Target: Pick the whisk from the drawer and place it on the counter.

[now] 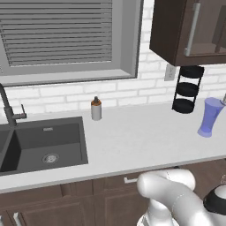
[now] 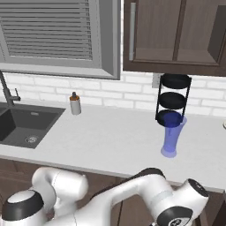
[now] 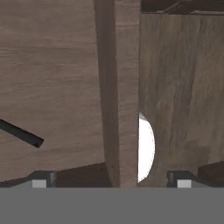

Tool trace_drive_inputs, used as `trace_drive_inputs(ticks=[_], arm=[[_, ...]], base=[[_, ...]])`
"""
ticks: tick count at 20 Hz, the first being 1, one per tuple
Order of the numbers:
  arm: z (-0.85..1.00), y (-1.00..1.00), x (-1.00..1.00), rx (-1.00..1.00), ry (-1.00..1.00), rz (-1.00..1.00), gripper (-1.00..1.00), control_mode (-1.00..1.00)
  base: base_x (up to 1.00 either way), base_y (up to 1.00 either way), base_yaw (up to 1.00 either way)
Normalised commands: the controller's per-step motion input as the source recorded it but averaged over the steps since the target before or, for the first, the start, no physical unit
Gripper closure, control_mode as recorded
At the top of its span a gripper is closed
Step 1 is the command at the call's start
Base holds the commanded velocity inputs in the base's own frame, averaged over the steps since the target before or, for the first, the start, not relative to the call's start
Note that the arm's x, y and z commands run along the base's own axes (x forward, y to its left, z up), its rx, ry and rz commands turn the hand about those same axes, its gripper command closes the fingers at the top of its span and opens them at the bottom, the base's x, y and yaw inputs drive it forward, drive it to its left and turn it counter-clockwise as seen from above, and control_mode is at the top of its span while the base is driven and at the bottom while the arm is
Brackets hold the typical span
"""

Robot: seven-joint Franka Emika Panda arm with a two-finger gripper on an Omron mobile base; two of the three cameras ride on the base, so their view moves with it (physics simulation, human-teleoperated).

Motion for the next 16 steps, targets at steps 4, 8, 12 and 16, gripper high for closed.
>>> trace_drive_inputs(ticks=[4, 8, 12, 16], arm=[[-0.09, 0.91, 0.86, 0.0, 0.0, 0.23, -1.0, -1.0], [-0.06, 0.35, 0.99, 0.0, 0.0, 0.23, -1.0, -1.0], [-0.18, 0.01, 0.31, -0.01, 0.05, 0.05, -1.0, -1.0], [-0.45, -0.19, 0.55, -0.02, -0.09, 0.08, -1.0, -1.0]], base=[[0.0, 0.0, 0.0], [0.0, 0.0, 0.0], [0.0, 0.0, 0.0], [0.0, 0.0, 0.0]])
